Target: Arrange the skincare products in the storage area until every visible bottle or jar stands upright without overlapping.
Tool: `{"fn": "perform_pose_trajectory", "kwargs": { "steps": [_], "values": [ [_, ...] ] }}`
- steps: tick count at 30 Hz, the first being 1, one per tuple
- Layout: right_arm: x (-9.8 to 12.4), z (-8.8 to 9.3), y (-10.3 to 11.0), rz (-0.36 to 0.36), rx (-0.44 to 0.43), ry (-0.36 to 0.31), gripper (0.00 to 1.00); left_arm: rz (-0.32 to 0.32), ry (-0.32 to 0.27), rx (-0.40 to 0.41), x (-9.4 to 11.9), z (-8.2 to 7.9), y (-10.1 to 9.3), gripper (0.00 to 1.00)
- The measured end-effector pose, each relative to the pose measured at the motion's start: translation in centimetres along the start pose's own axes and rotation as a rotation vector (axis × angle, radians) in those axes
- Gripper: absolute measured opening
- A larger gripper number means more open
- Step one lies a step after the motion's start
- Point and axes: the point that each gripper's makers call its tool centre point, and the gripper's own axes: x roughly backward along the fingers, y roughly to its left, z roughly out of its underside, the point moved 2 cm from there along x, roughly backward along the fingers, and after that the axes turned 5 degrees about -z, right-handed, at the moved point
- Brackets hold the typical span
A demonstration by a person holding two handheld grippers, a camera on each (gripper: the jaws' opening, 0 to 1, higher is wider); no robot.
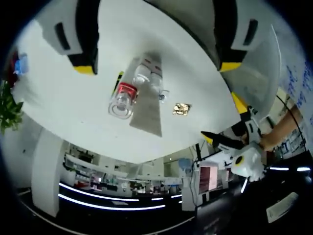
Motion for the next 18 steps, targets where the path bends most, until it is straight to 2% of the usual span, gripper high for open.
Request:
{"fn": "perform_pose_trajectory", "kwargs": {
  "steps": [5,7,12,14,18],
  "values": [
    [0.1,-0.7,0.1,0.045,-0.016,0.000,1.00,0.079,0.002,-0.089,-2.0,-0.8,0.8,0.84],
    [0.2,-0.9,0.1,0.060,-0.027,-0.003,1.00,0.097,0.018,-0.096,-3.2,-0.9,1.3,0.81],
    [0.5,-1.0,-0.1,0.101,-0.036,0.012,1.00,0.144,0.030,-0.106,-6.1,-1.7,2.3,0.63],
    [0.6,-0.9,-0.2,0.120,-0.040,0.018,1.00,0.159,0.032,-0.115,-7.4,-1.7,2.7,0.58],
    [0.5,-0.6,-0.1,0.138,-0.062,0.051,1.00,0.177,0.081,-0.146,-10.1,-1.0,3.7,0.50]
  ]
}}
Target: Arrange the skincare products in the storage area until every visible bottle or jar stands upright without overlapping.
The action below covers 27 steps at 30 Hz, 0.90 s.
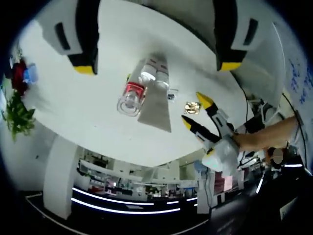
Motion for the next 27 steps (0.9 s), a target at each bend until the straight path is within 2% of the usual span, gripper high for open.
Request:
{"fn": "perform_pose_trajectory", "kwargs": {
  "steps": [5,13,17,20,23,27],
  "values": [
    [0.1,0.1,0.1,0.026,-0.012,0.027,1.00,0.020,0.015,-0.007,-2.4,0.1,1.1,0.38],
    [0.1,-0.2,-0.4,0.052,-0.031,0.022,1.00,0.017,0.046,-0.018,-5.1,0.3,2.0,0.32],
    [0.0,-0.3,-0.9,0.043,-0.024,0.017,1.00,0.009,0.064,0.003,-5.7,0.6,2.5,0.29],
    [-0.1,-0.3,-1.4,0.033,-0.020,0.014,1.00,-0.007,0.104,-0.002,-6.0,1.3,2.9,0.28],
    [0.0,-0.3,-2.0,0.013,-0.002,0.016,1.00,-0.016,0.110,-0.014,-5.9,1.4,3.0,0.25],
    [0.1,-0.4,-3.1,-0.016,0.023,0.012,1.00,-0.055,0.136,-0.018,-5.3,2.1,3.5,0.25]
  ]
}}
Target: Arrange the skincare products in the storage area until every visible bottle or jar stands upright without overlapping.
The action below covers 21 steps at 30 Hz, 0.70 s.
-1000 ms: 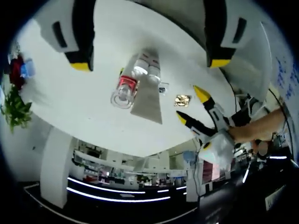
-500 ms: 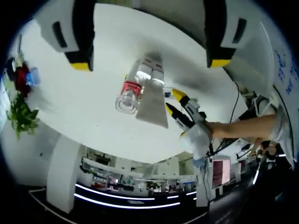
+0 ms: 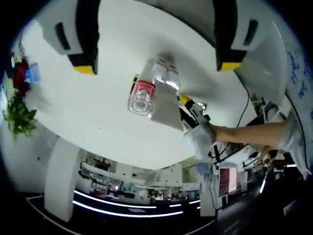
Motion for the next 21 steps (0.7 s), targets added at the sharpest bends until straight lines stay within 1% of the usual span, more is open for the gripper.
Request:
{"fn": "perform_pose_trajectory", "kwargs": {
  "steps": [2,7,12,15,18,21],
  "values": [
    [0.0,0.0,-0.5,-0.006,0.005,-0.003,1.00,-0.019,0.019,0.017,0.3,0.5,0.3,0.25],
    [0.1,-0.3,-1.8,-0.046,0.004,-0.032,1.00,-0.061,0.039,0.046,1.0,1.7,1.1,0.25],
    [0.3,0.0,-3.1,-0.057,0.007,-0.028,1.00,-0.097,0.052,0.081,2.0,3.2,1.7,0.25],
    [0.4,0.1,-3.9,-0.069,0.000,-0.034,1.00,-0.118,0.057,0.099,2.7,4.2,2.1,0.28],
    [0.1,0.3,-4.8,-0.063,0.004,-0.023,1.00,-0.127,0.055,0.114,3.1,5.0,2.5,0.29],
    [-0.2,0.4,-5.5,-0.066,0.002,-0.020,1.00,-0.153,0.061,0.135,3.7,5.9,3.2,0.29]
  ]
}}
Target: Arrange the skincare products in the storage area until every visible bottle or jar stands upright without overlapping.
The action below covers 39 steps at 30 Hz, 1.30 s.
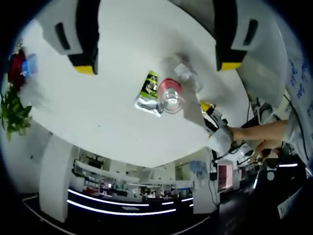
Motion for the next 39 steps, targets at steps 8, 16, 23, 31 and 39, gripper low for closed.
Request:
{"fn": "perform_pose_trajectory", "kwargs": {
  "steps": [8,16,23,31,39],
  "values": [
    [-0.8,0.2,-1.1,-0.031,0.014,0.030,1.00,-0.057,0.022,0.057,0.8,1.6,2.0,0.27],
    [-1.7,0.4,-2.2,-0.060,0.051,0.070,0.99,-0.090,0.039,0.090,1.4,2.7,3.6,0.26],
    [-3.0,2.0,-3.4,-0.113,0.033,0.135,0.87,-0.152,0.065,0.111,2.1,3.3,4.8,0.30],
    [-5.9,4.0,-5.6,-0.151,0.009,0.222,0.60,-0.062,-0.097,0.189,1.8,-1.6,2.0,0.29],
    [-9.2,4.0,-7.2,-0.156,-0.028,0.208,0.39,0.025,-0.164,0.292,0.5,-6.1,-0.3,0.22]
  ]
}}
